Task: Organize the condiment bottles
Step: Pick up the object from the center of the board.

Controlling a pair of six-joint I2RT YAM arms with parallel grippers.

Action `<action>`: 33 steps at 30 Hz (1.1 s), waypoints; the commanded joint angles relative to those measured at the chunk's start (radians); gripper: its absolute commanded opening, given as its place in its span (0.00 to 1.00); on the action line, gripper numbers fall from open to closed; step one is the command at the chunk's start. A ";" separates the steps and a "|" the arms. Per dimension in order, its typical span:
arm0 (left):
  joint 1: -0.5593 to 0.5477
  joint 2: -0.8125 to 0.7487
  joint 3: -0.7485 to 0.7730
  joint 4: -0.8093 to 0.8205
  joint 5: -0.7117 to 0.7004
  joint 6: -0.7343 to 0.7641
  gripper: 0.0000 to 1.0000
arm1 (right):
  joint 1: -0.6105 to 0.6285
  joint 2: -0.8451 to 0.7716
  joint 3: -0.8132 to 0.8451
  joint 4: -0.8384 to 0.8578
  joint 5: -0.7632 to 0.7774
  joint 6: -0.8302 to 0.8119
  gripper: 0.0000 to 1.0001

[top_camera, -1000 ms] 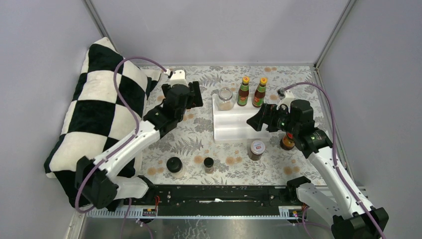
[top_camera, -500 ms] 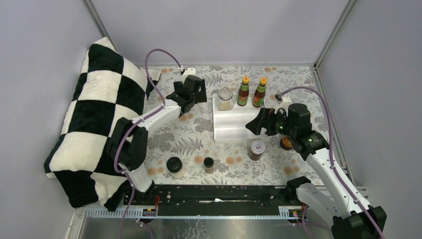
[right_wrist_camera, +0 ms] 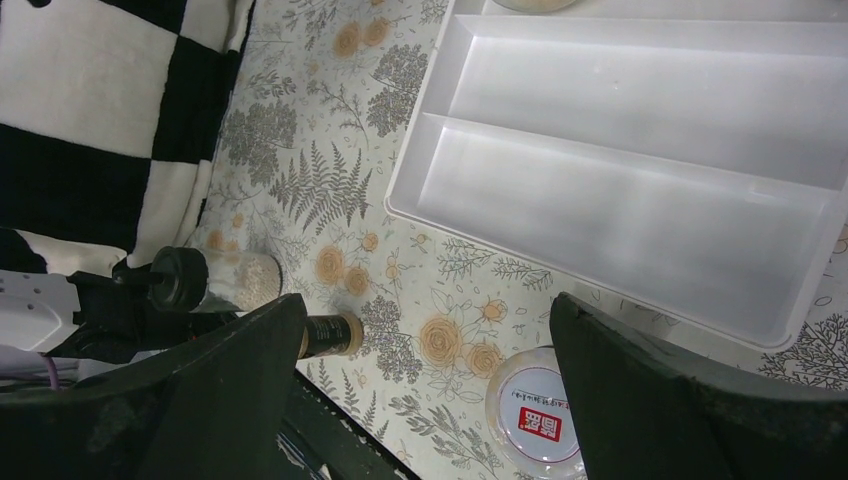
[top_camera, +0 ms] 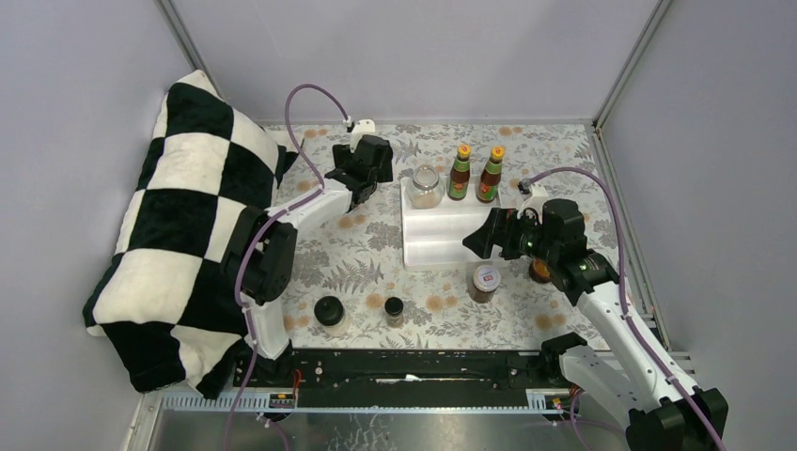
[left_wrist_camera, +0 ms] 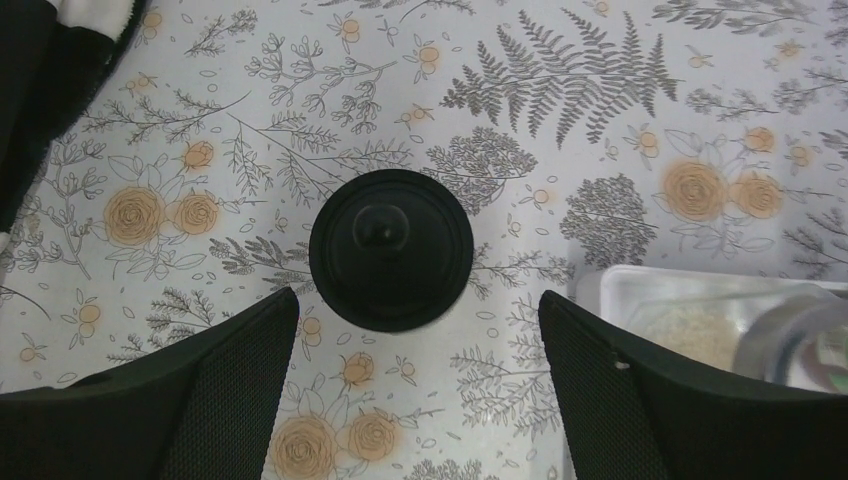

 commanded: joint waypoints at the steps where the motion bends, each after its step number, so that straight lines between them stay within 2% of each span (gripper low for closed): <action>1: 0.031 0.056 0.034 0.091 -0.028 0.009 0.93 | -0.001 -0.015 -0.010 0.040 -0.023 -0.008 1.00; 15: 0.080 0.157 0.115 0.116 0.024 0.012 0.93 | -0.002 0.000 -0.039 0.060 -0.026 -0.010 1.00; 18: 0.083 0.165 0.128 0.110 0.032 0.014 0.90 | -0.001 -0.002 -0.041 0.060 -0.024 -0.010 1.00; 22: 0.084 0.161 0.122 0.094 0.045 0.006 0.85 | -0.001 -0.002 -0.044 0.063 -0.023 -0.008 1.00; 33: 0.083 0.144 0.074 0.063 0.041 -0.027 0.86 | -0.001 -0.013 -0.056 0.065 -0.028 -0.007 1.00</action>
